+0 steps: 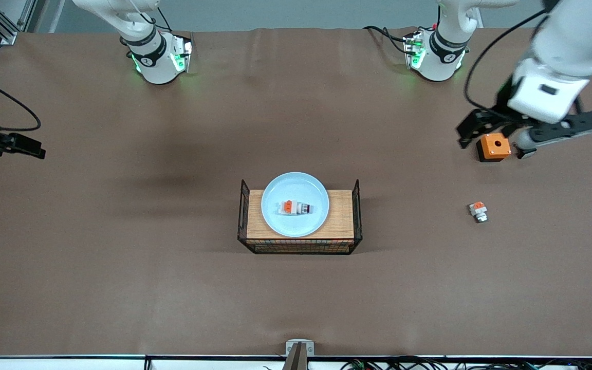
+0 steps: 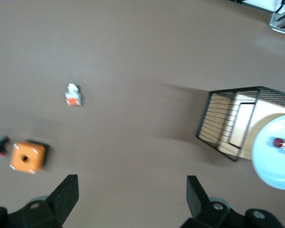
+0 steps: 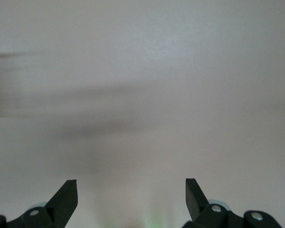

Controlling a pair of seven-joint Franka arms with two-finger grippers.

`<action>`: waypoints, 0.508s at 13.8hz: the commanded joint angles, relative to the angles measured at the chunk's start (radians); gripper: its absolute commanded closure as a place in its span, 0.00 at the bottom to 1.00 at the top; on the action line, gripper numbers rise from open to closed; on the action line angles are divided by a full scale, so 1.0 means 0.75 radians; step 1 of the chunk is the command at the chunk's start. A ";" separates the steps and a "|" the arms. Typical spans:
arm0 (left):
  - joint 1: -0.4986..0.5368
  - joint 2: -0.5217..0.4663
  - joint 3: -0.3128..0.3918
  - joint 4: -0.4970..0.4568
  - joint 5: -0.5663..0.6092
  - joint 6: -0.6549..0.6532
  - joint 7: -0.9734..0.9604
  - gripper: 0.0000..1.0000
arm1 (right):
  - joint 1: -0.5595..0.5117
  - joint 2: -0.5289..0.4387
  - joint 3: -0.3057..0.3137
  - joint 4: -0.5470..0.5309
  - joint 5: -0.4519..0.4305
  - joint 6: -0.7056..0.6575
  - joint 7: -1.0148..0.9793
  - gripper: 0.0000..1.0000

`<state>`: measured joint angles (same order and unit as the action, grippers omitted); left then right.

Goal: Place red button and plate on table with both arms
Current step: 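Reach the left gripper over the red button on the blue plate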

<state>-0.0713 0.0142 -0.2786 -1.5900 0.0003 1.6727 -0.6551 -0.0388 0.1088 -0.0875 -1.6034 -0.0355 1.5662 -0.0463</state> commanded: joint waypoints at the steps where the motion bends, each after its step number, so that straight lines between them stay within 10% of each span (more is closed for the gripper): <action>1: -0.001 0.093 -0.086 0.097 -0.019 -0.013 -0.250 0.00 | -0.016 0.027 0.012 0.050 -0.014 0.000 -0.002 0.00; 7: -0.146 0.304 -0.166 0.201 -0.025 0.134 -0.917 0.00 | 0.086 0.023 0.031 0.044 0.015 -0.059 0.635 0.00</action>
<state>-0.1423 0.1873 -0.3994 -1.4815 -0.0131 1.7413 -1.2236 -0.0162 0.1258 -0.0708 -1.5865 -0.0300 1.5524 0.2508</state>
